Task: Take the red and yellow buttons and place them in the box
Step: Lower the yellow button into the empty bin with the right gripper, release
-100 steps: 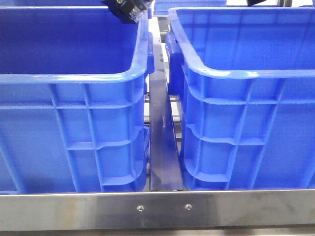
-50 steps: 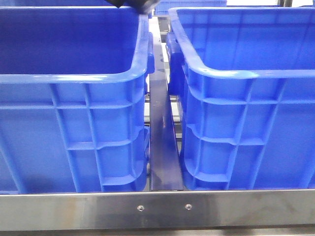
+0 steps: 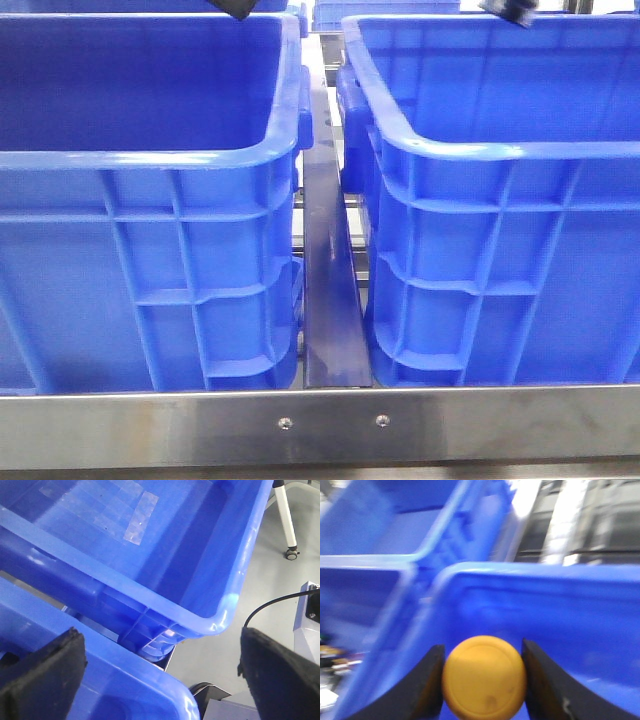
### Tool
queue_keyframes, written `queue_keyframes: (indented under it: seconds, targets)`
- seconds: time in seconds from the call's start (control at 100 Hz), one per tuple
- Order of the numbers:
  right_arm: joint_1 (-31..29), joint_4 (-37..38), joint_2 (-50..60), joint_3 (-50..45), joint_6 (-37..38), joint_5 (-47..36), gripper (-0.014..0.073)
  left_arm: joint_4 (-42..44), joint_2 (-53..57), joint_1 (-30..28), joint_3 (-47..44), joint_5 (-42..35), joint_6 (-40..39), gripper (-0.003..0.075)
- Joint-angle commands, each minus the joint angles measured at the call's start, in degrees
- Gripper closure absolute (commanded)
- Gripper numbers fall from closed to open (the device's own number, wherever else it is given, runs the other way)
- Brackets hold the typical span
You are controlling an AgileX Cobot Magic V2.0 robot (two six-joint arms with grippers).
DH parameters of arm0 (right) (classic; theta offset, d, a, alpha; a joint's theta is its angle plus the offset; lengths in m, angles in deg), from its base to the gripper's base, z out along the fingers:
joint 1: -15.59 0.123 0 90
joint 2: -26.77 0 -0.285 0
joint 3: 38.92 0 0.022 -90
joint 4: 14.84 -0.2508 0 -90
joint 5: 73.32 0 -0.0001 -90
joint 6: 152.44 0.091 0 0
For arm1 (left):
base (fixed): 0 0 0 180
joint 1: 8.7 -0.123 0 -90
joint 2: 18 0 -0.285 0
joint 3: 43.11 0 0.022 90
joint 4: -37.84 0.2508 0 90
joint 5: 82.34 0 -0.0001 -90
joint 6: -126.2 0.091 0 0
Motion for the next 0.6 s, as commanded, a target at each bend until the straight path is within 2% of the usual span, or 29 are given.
queue_keyframes:
  seconds: [0.0,0.31,0.59]
  targets:
    - [-0.3,-0.7,-0.1,2.1,-3.7,-6.4,0.0390,-2.9,2.1,0.5,1.6,-1.2,0.2,0.0134]
    - [3.6,-0.7,-10.2,2.1,-13.1,-17.7,0.0390,-2.9,2.1,0.5,1.6,-1.2,0.2,0.0134]
    - [5.5,-0.8,-17.3,2.2,-13.7,-25.7,0.0390,-2.9,2.1,0.5,1.6,-1.2,0.2,0.0134]
